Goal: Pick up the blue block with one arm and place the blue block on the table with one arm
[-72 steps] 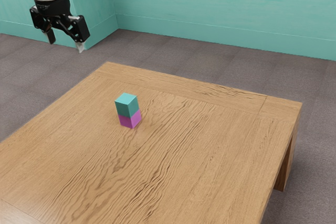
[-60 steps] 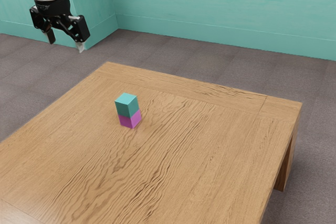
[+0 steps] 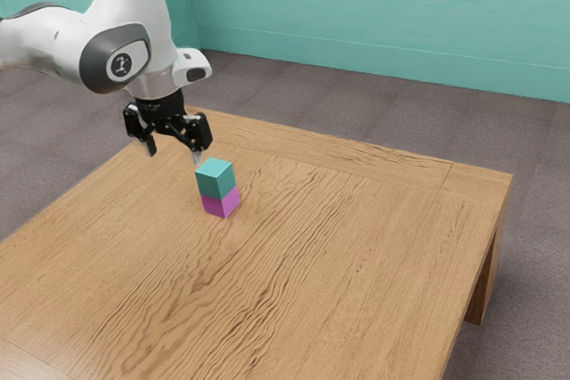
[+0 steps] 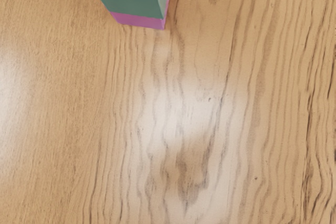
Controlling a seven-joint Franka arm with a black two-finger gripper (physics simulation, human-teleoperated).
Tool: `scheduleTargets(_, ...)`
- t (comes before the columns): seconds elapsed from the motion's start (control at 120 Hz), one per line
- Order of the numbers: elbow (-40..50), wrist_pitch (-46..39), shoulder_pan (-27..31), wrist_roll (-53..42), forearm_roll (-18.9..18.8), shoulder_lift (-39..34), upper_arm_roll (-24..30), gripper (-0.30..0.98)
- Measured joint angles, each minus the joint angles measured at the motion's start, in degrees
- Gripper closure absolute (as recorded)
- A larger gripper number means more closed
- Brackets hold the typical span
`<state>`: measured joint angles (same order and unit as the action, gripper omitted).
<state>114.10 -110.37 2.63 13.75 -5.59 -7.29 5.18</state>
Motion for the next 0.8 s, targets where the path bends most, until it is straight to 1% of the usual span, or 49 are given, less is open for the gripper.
scheduleTargets(0.15, 0.66, -5.82, 0.08, 2.41, 1.24, 3.82, -0.02, 0.00)
scheduleTargets(0.267, 1.69, -8.66, 0.19, 3.89, 2.14, 4.93, -0.02, 0.00)
scheduleTargets(0.367, 2.23, -10.56, 0.32, 4.38, 2.16, 6.17, -0.04, 0.00)
scheduleTargets(0.517, 3.04, -14.30, 0.62, 2.90, 1.95, 8.46, -0.08, 0.00)
scheduleTargets(0.592, 2.50, -15.59, 0.95, 1.64, 1.95, 10.81, -0.14, 0.00)
scheduleTargets(0.675, 1.60, -16.67, 2.56, 0.20, 2.00, 12.93, -0.30, 0.00)
scheduleTargets(0.8, 0.60, -17.66, 5.14, -2.05, 1.83, 14.10, -0.50, 0.00)
